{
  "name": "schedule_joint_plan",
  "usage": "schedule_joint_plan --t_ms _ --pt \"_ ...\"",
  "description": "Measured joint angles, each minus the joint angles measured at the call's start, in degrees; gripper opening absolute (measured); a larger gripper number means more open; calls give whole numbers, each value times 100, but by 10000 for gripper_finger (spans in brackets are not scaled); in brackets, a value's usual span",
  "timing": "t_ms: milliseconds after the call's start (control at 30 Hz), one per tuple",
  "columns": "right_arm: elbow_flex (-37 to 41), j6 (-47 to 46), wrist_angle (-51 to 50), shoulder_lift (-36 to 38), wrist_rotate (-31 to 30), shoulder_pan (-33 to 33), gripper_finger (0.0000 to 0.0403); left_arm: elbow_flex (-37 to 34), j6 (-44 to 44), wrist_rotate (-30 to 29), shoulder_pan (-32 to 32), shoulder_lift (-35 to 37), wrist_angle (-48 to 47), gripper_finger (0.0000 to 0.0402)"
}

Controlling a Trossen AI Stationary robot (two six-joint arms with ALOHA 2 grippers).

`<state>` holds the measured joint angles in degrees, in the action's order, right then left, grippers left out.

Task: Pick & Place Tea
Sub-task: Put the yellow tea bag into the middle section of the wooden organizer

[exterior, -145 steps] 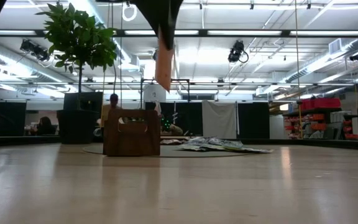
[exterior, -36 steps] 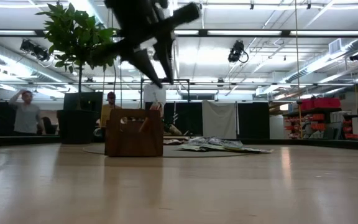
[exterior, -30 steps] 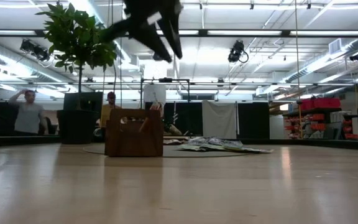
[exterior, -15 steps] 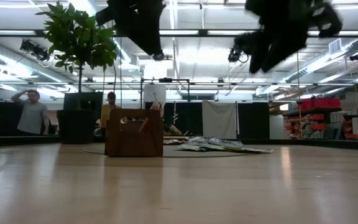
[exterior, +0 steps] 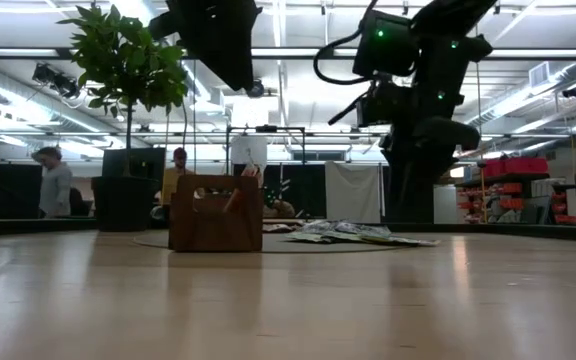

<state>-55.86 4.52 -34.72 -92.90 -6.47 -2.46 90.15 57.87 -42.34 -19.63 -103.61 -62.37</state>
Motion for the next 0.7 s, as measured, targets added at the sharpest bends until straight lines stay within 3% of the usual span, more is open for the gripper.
schedule_joint_plan --t_ms 167,467,700 --pt "170 -62 97 0 18 0 241 0 2 333 -1 0 37 97" --pt "1060 -79 1074 -1 364 2 235 0 -54 341 -1 0 39 96" --pt "1152 -130 1554 -3 610 2 235 0 -68 342 6 0 37 96"
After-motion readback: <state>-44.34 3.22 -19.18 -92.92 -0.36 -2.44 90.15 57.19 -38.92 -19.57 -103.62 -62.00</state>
